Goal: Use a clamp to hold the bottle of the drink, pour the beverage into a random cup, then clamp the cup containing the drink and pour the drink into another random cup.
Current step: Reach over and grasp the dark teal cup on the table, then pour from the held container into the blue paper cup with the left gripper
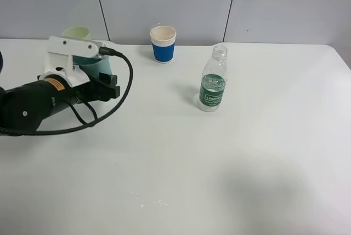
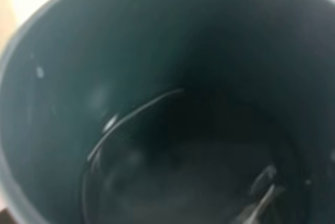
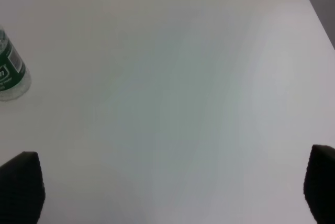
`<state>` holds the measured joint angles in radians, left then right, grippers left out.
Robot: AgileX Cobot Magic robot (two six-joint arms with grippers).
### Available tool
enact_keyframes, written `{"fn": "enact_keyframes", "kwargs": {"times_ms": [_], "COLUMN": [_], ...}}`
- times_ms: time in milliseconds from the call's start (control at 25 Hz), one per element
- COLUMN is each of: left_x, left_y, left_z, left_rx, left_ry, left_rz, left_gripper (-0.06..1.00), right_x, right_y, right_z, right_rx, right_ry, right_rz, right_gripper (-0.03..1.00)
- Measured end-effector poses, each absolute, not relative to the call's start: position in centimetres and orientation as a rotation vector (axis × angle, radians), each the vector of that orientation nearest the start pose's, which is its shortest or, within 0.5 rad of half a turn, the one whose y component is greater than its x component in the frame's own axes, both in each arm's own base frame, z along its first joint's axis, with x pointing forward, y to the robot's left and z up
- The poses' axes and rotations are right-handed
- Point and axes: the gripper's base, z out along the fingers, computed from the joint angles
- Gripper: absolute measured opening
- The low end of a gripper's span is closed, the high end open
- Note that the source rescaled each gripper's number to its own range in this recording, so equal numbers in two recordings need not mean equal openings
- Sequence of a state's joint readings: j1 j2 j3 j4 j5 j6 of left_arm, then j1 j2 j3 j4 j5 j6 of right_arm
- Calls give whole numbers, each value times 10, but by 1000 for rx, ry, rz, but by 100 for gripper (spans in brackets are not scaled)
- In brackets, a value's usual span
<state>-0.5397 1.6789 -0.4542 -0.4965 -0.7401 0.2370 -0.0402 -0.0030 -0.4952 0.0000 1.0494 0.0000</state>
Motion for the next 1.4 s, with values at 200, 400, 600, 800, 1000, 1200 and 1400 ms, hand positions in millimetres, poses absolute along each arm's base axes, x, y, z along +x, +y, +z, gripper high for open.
{"fn": "enact_keyframes", "kwargs": {"times_ms": [200,400,600,800,1000,1200,1400], "left_x": [264,283,299,312,326,342,357], "left_y": [-116,-125,-130,-138,-145,-151,-157], "left_z": [167,189,213,235,238,226,219], "left_rx": [242,345,365,355,386,463,522], "left_ry": [2041,2052,2007,1945,1942,1994,2023], "left_rz": [47,161,226,223,261,357,447], "left_gripper": [2,2,2,2,2,2,2], "right_x": [-4,-4,-4,-4,-4,-4,-4], "right_y": [0,0,0,0,0,0,0], "right_z": [277,277,277,277,277,277,277], "right_rx": [41,41,41,41,41,41,41], "right_ry": [2034,2034,2034,2034,2034,2034,2034], "right_rz": [-25,-25,-25,-25,-25,-25,-25], "right_gripper": [100,100,100,100,100,100,100]}}
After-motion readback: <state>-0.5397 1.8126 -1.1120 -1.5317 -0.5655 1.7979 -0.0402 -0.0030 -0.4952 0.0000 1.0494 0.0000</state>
